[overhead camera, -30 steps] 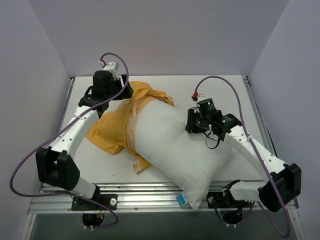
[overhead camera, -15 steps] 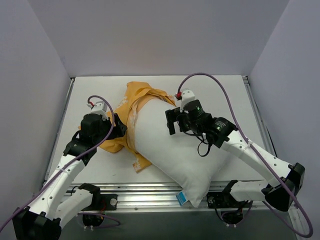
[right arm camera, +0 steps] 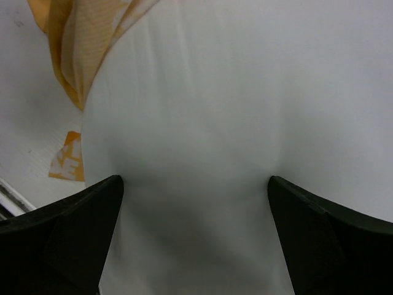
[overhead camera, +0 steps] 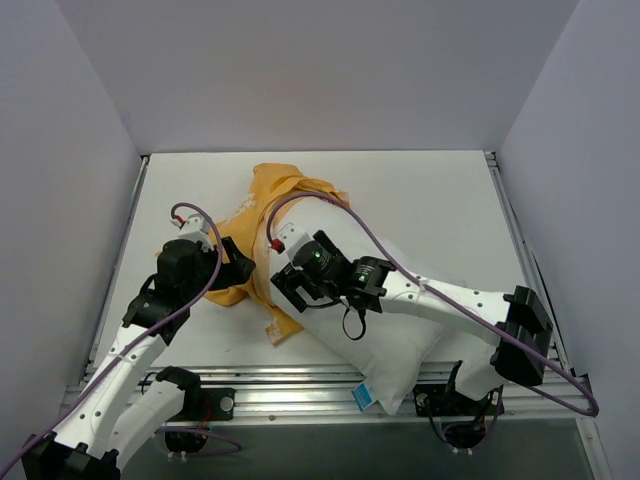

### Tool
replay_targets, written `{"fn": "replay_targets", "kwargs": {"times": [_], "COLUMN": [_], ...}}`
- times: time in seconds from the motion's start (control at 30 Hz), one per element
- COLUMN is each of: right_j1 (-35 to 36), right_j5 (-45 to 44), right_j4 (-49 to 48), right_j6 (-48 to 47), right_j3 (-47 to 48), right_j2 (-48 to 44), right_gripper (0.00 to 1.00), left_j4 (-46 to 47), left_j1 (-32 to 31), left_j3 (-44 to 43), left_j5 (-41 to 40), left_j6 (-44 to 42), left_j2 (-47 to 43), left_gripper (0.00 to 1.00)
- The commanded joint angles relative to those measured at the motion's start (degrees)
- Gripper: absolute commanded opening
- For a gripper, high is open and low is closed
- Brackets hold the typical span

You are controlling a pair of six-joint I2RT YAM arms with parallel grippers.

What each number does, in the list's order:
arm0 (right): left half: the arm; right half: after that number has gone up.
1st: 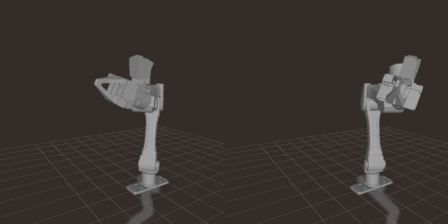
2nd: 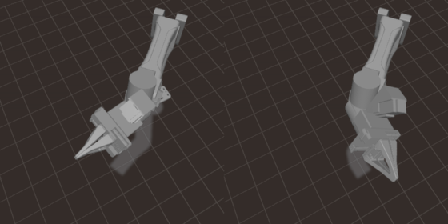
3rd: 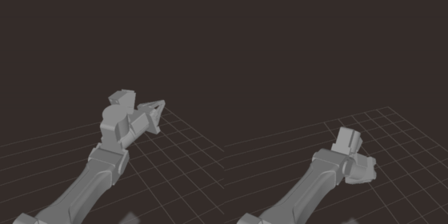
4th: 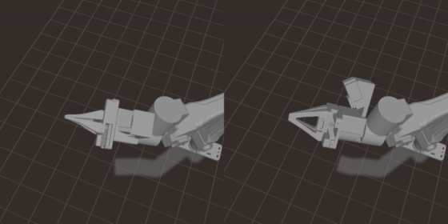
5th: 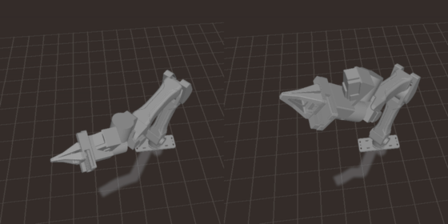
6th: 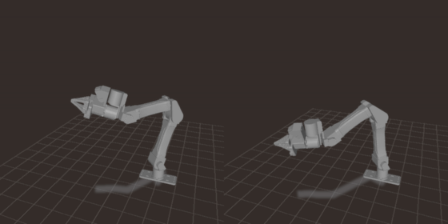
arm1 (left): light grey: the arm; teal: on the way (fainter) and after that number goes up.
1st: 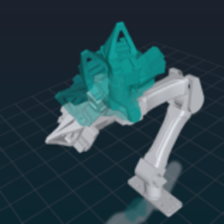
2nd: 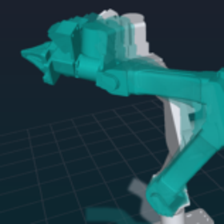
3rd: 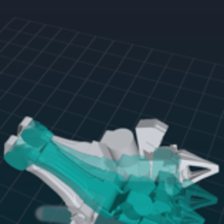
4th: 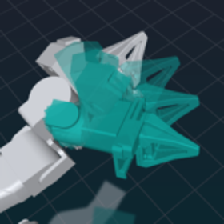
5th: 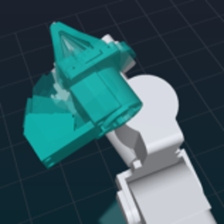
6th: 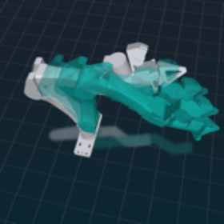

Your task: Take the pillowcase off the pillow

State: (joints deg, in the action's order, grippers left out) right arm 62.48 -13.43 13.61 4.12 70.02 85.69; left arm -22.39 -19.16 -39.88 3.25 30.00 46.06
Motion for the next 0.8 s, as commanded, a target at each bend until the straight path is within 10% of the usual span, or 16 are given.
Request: {"fn": "replay_targets", "kwargs": {"times": [0.0, 0.1, 0.13, 0.23, 0.77], "right_j1": [0.1, -1.56, -3.66, -6.39, -7.28], "right_j5": [-5.27, -6.26, -2.78, 1.46, 6.92], "right_j4": [-2.44, -3.49, -4.11, -6.66, -5.96], "right_j6": [-1.83, -1.22, -0.7, 0.89, 1.59], "right_j3": [-1.81, -3.57, -4.1, -6.29, -6.12], "right_j2": [3.76, 6.58, 6.59, 5.46, 0.01], "right_gripper": [1.0, 0.9, 0.53, 0.0, 0.0], "left_j4": [0.68, 2.35, 3.66, 6.21, 17.12], "left_j1": [-0.35, -0.7, -0.88, -1.76, -9.76], "left_j3": [-0.38, 0.59, 1.46, 2.61, 1.47], "left_j5": [1.23, 2.9, 3.43, 3.61, -6.31], "left_j6": [0.76, 1.55, 2.08, 2.96, 4.28], "left_j2": [-0.28, 0.51, 0.78, 2.27, 15.45], "left_gripper": [0.85, 0.85, 0.85, 0.85, 0.79]}}
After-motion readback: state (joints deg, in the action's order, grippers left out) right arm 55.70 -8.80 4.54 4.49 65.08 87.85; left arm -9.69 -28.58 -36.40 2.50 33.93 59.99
